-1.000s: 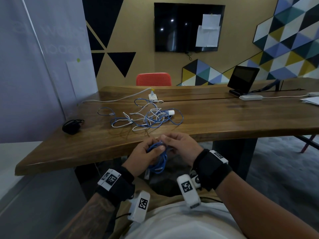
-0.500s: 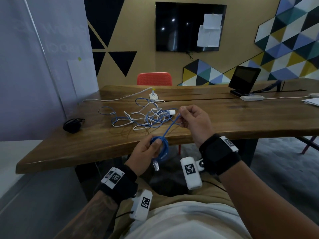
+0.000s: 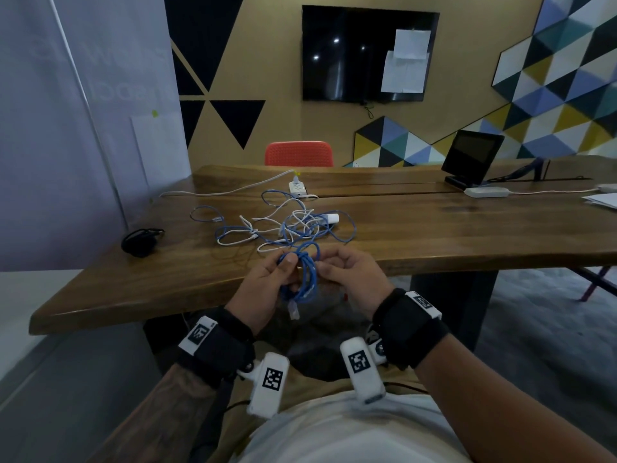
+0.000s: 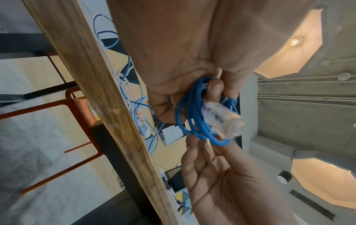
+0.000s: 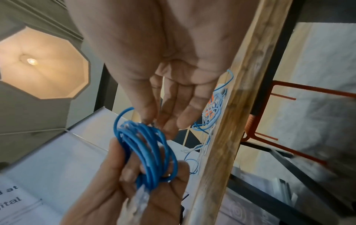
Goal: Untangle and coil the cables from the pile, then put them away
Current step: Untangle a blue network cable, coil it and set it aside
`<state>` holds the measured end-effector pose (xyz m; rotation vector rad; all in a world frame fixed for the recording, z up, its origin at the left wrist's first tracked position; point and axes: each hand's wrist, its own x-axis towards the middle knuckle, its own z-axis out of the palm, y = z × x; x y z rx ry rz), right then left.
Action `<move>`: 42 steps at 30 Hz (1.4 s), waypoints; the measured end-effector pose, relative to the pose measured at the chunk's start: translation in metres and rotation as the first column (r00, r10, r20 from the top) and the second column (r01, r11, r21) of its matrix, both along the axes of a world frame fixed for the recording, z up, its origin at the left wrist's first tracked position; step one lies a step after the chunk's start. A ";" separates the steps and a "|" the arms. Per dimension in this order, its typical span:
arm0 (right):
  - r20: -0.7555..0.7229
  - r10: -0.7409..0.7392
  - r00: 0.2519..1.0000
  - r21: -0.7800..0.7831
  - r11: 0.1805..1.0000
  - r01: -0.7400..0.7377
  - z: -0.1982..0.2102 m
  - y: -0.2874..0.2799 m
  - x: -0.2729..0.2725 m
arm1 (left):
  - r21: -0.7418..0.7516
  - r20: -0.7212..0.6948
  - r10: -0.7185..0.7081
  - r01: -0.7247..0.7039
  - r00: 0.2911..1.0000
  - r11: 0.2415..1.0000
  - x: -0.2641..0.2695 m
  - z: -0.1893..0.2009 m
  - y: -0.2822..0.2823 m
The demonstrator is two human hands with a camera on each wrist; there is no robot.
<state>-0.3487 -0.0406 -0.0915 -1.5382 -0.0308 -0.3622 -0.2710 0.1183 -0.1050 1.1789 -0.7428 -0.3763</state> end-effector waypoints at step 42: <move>-0.111 0.275 0.955 0.452 0.870 -0.198 0.016 0.024 -0.013 | -0.139 -0.319 -0.169 0.130 0.933 0.982 -0.015 0.027 0.015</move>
